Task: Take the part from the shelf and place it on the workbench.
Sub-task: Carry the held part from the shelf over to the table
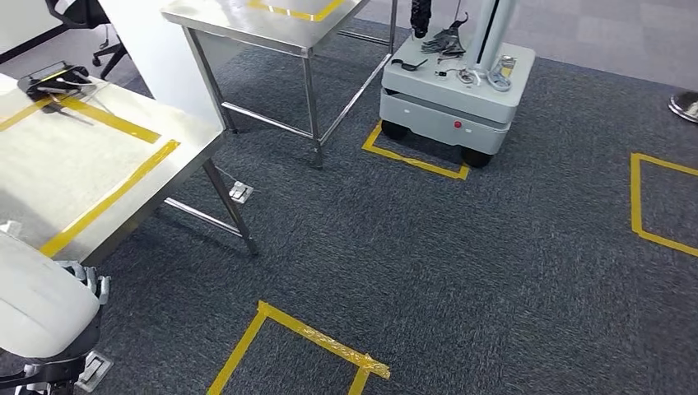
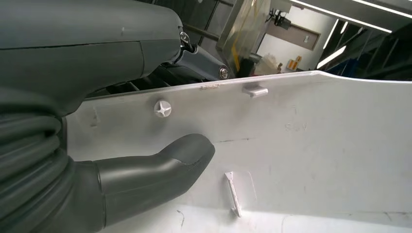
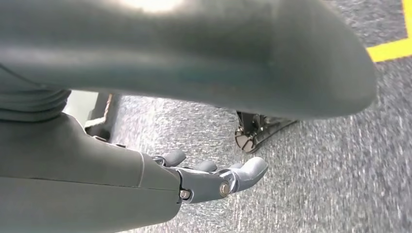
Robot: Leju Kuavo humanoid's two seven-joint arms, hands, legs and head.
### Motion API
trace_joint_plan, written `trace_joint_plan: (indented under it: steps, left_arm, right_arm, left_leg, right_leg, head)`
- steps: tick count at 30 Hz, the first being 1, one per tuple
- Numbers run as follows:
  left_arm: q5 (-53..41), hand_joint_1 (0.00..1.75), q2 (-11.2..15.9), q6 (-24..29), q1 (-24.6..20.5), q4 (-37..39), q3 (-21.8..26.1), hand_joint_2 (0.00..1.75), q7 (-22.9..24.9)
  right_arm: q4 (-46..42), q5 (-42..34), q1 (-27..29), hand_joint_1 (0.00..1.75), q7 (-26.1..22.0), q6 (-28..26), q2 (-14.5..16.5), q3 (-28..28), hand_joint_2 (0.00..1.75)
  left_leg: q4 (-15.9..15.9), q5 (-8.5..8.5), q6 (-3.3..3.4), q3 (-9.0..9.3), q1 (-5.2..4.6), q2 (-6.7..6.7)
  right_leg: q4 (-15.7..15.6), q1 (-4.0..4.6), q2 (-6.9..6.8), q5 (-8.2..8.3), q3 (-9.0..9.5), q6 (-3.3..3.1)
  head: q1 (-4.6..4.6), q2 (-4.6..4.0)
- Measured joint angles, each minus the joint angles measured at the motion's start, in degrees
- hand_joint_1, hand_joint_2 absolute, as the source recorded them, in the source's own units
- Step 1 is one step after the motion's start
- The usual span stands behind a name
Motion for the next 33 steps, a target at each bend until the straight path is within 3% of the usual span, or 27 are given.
trace_joint_plan:
  steps: [2, 4, 5, 7, 8, 10, 12, 14, 15, 16, 17, 18, 20, 21, 23, 25, 27, 29, 30, 31, 33]
  left_arm:
    - [-0.1, 1.75, 0.0, 0.0, 0.0, -0.2, 0.4, 1.75, -0.3]
    - [0.2, 1.75, 0.0, -0.2, 0.0, -0.7, 0.9, 1.75, -0.6]
    - [0.4, 1.75, 0.0, -0.3, 0.1, -0.9, 1.2, 1.75, -0.7]
    - [0.7, 1.75, 0.1, -0.6, 0.4, -1.2, 1.8, 1.75, -0.8]
    - [0.9, 1.75, 0.2, -0.7, 0.6, -1.4, 2.1, 1.75, -0.9]
    - [1.3, 1.75, 0.2, -0.8, 0.9, -1.8, 2.6, 1.75, -1.1]
    - [1.8, 1.75, 0.0, -1.1, 1.2, -2.4, 3.2, 1.75, -1.5]
    - [2.1, 1.75, -0.2, -1.3, 1.8, -3.2, 3.9, 1.75, -1.8]
    - [2.3, 1.75, -0.2, -1.2, 2.0, -3.7, 4.3, 1.75, -1.8]
    - [2.4, 1.75, -0.2, -1.1, 2.1, -4.2, 4.8, 1.75, -1.7]
    - [2.7, 1.75, -0.2, -1.0, 2.2, -4.6, 5.3, 1.75, -1.6]
    - [3.0, 1.75, -0.1, -0.8, 2.2, -5.1, 5.9, 1.75, -1.5]
    - [3.6, 1.75, 0.0, -0.6, 2.2, -5.7, 6.8, 1.75, -1.3]
    - [3.9, 1.75, 0.1, -0.6, 2.2, -6.0, 7.3, 1.75, -1.2]
    - [4.6, 1.75, 0.4, -0.6, 2.7, -6.5, 8.2, 1.75, -1.0]
    - [5.0, 1.75, 0.9, -0.3, 3.1, -6.9, 9.0, 1.75, -0.6]
    - [5.0, 1.75, 1.2, 0.4, 3.2, -7.2, 9.3, 1.75, 0.1]
    - [4.8, 1.75, 1.6, 1.1, 3.4, -7.1, 9.4, 1.75, 0.6]
    - [4.8, 1.75, 1.8, 1.2, 3.5, -6.9, 9.5, 1.75, 0.7]
    - [4.8, 1.75, 2.2, 1.3, 3.6, -6.8, 9.5, 1.75, 0.7]
    - [5.1, 1.75, 3.1, 1.2, 3.7, -6.4, 9.5, 1.75, 0.4]
  right_arm:
    - [0.0, 0.0, -0.1, 0.00, -0.5, 0.6, 0.2, 0.0, 0.00]
    - [0.0, 0.1, -0.1, 0.00, -1.0, 1.4, 0.3, 0.0, 0.00]
    - [0.0, 0.2, -0.2, 0.00, -1.2, 1.7, 0.4, 0.0, 0.00]
    - [0.0, 0.3, -0.3, 0.00, -1.4, 2.0, 0.4, 0.0, 0.00]
    - [0.0, 0.4, -0.4, 0.00, -1.6, 2.2, 0.3, 0.0, 0.00]
    - [0.0, 0.8, -0.4, 0.00, -1.9, 2.7, 0.3, 0.0, 0.00]
    - [0.0, 1.1, -0.3, 0.00, -1.9, 3.0, 0.3, 0.0, 0.00]
    - [0.0, 1.2, -0.1, 0.00, -1.7, 3.0, 0.2, 0.0, 0.00]
    - [0.0, 1.1, -0.1, 0.00, -1.7, 3.0, 0.2, 0.0, 0.00]
    - [0.0, 1.0, -0.1, 0.00, -1.8, 3.0, 0.2, 0.0, 0.00]
    - [0.0, 1.0, -0.1, 0.00, -2.0, 3.1, 0.2, 0.0, 0.00]
    - [0.0, 1.0, -0.1, 0.00, -2.1, 3.1, 0.3, 0.0, 0.00]
    - [0.0, 1.2, -0.2, 0.00, -2.1, 3.0, 0.5, 0.0, 0.00]
    - [0.0, 1.4, -0.2, 0.00, -1.9, 2.9, 0.6, 0.0, 0.00]
    - [0.0, 2.0, -0.3, 0.00, -0.9, 2.3, 0.8, 0.0, 0.00]
    - [0.0, 2.6, -0.3, 0.00, 0.6, 1.2, 1.0, 0.1, 0.00]
    - [0.0, 2.7, 0.0, 0.00, 1.5, 0.1, 1.1, 0.1, 0.00]
    - [0.0, 2.4, 0.4, 0.00, 1.9, -0.5, 1.2, 0.1, 0.00]
    - [0.0, 2.2, 0.5, 0.00, 2.0, -0.6, 1.2, 0.1, 0.00]
    - [0.0, 2.2, 0.5, 0.00, 2.0, -0.6, 1.3, 0.1, 0.00]
    - [0.0, 2.6, 0.5, 0.00, 2.1, -0.5, 1.6, 0.1, 0.00]
  left_leg:
    - [-6.9, 3.16, 0.17, 4.23, -0.07, 1.49]
    - [-13.5, 4.98, 0.93, 7.94, -0.42, 3.71]
    - [-14.9, 5.17, 1.40, 8.58, -0.61, 4.20]
    - [-15.2, 5.35, 2.23, 8.31, -0.76, 3.10]
    - [-15.4, 5.56, 2.53, 8.31, -0.65, 2.42]
    - [-15.8, 6.07, 3.15, 8.40, -0.26, 1.14]
    - [-15.8, 6.49, 3.52, 8.13, -0.07, -0.19]
    - [-15.6, 6.75, 3.55, 7.72, -0.03, -1.83]
    - [-15.5, 6.85, 3.45, 7.56, 0.02, -2.73]
    - [-15.4, 6.93, 3.31, 7.46, 0.11, -3.61]
    - [-15.3, 6.99, 3.10, 7.36, 0.22, -4.48]
    - [-15.2, 7.05, 2.79, 7.21, 0.28, -5.27]
    - [-15.0, 7.29, 1.93, 6.73, 0.33, -6.74]
    - [-15.2, 7.50, 1.45, 6.50, 0.35, -7.41]
    - [-15.5, 7.89, 0.64, 5.99, 0.48, -8.21]
    - [-13.6, 6.44, 0.26, 4.89, 0.32, -5.37]
    - [-7.3, 2.45, 0.10, 2.25, 0.09, -1.38]
    - [-0.5, -0.74, -0.08, -0.32, 0.09, -0.22]
    - [0.5, -0.89, -0.09, -0.35, 0.09, -0.05]
    - [-0.9, 0.04, -0.07, 0.85, 0.08, 0.20]
    - [-8.4, 2.93, 0.28, 5.49, -0.07, 2.06]
  right_leg:
    - [0.3, 0.08, -1.61, -0.17, 0.02, 0.13]
    - [0.7, 0.32, -2.85, -0.47, 0.05, 0.57]
    - [0.8, 0.41, -3.41, -0.55, 0.09, 0.85]
    - [0.8, 0.41, -4.52, -0.62, 0.30, 1.45]
    - [1.0, 0.30, -4.14, -0.81, 0.42, 1.84]
    - [3.5, 0.02, -0.98, -2.81, -0.39, 2.61]
    - [10.3, -0.29, 2.39, -6.67, -3.37, 3.06]
    - [16.5, -0.46, 3.10, -8.84, -6.25, 3.21]
    - [16.8, -0.54, 3.20, -8.26, -6.42, 3.20]
    - [14.7, -0.64, 3.44, -6.65, -5.47, 3.15]
    - [10.8, -0.82, 4.30, -4.49, -3.54, 3.10]
    - [6.7, -0.97, 5.81, -2.91, -1.60, 3.14]
    - [1.6, -1.07, 7.92, -1.40, 0.67, 3.06]
    - [1.2, -0.93, 8.03, -1.50, 0.74, 2.92]
    - [0.9, -0.84, 6.45, -1.09, 0.71, 2.16]
    - [0.6, -0.90, 4.79, -0.71, 0.71, 1.19]
    - [0.4, -0.65, 2.99, -0.60, 0.54, 0.53]
    - [0.5, -0.35, 1.09, -0.61, 0.28, 0.28]
    - [0.6, -0.25, 0.19, -0.61, 0.18, 0.24]
    - [0.7, -0.20, -0.65, -0.65, 0.11, 0.25]
    - [1.1, -0.10, -2.19, -0.87, 0.08, 0.43]
  head:
    - [-0.01, 0.00]
    - [0.03, 0.01]
    - [0.06, 0.01]
    - [0.11, 0.01]
    - [0.13, 0.01]
    - [0.17, 0.01]
    - [0.25, 0.01]
    - [0.28, 0.01]
    - [0.30, 0.01]
    - [0.31, 0.01]
    - [0.31, 0.00]
    - [0.31, 0.00]
    - [0.33, 0.00]
    - [0.33, 0.01]
    - [0.34, 0.00]
    - [0.14, 0.00]
    - [-0.12, 0.01]
    - [-0.17, 0.01]
    - [-0.17, 0.01]
    - [-0.17, 0.00]
    - [-0.18, -0.01]
